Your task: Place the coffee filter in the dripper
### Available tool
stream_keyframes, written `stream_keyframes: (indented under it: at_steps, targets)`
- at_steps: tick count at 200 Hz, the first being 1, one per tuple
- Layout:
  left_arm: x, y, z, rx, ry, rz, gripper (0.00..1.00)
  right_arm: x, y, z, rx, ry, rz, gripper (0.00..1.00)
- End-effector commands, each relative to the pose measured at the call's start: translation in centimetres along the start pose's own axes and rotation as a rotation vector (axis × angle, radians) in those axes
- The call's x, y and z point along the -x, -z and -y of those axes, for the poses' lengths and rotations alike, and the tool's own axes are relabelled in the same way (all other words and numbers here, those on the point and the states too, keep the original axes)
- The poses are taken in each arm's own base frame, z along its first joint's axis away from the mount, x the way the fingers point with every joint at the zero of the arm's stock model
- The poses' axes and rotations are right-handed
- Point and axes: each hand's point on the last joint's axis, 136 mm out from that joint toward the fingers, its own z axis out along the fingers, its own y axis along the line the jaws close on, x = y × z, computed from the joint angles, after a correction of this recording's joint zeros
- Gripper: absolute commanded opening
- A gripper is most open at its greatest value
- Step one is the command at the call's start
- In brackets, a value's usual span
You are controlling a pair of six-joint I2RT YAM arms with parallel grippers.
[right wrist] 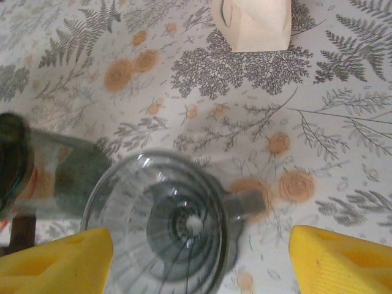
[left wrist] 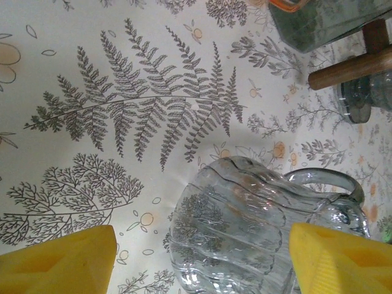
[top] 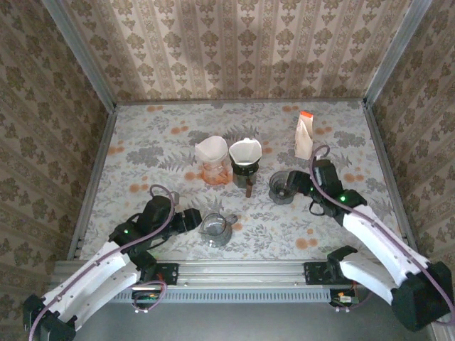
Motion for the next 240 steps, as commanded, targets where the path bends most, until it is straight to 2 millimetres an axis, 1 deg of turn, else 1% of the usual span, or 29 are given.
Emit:
stream_keyframes:
  at_steps: [1,22,51,97,129,171,203,228,240]
  targets:
    - [0.1,-0.2,0.8,-0.052,0.018,0.011,0.75,1.9,-1.6,-2.1,0.147,-0.025,-0.011,0.76]
    - [-0.3,-0.8,1.6,-0.12,0.043,-0.007,0.75,2.1,-3.0,-1.7,0.147,-0.044,-0.032,0.76]
    - [-0.7,-1.5,3.1,-0.221,0.07,-0.028,0.74,1.1,-4.5,-1.9,0.158,-0.057,-0.083,0.74]
    - [-1.1,-2.3,5.9,-0.311,0.056,-0.064,0.72,-0.8,-4.8,-1.6,0.17,-0.1,-0.114,0.73]
    - [-1.5,-3.1,6.6,-0.314,0.039,-0.088,0.7,-1.9,-4.1,-1.8,0.179,-0.126,-0.124,0.72]
    - [-1.5,-3.5,7.6,-0.33,0.021,-0.09,0.7,-3.7,-1.7,-1.9,0.194,-0.154,-0.116,0.71]
    - [-1.6,-3.9,8.3,-0.354,0.013,-0.104,0.69,-4.9,-0.3,-3.1,0.249,-0.174,-0.123,0.71]
    - [-1.7,-4.0,9.6,-0.391,-0.015,-0.113,0.7,-6.2,0.0,-4.2,0.278,-0.159,-0.154,0.71]
    - [-1.8,-4.1,9.8,-0.389,-0.025,-0.12,0.7,-6.8,0.1,-4.1,0.261,-0.15,-0.163,0.71]
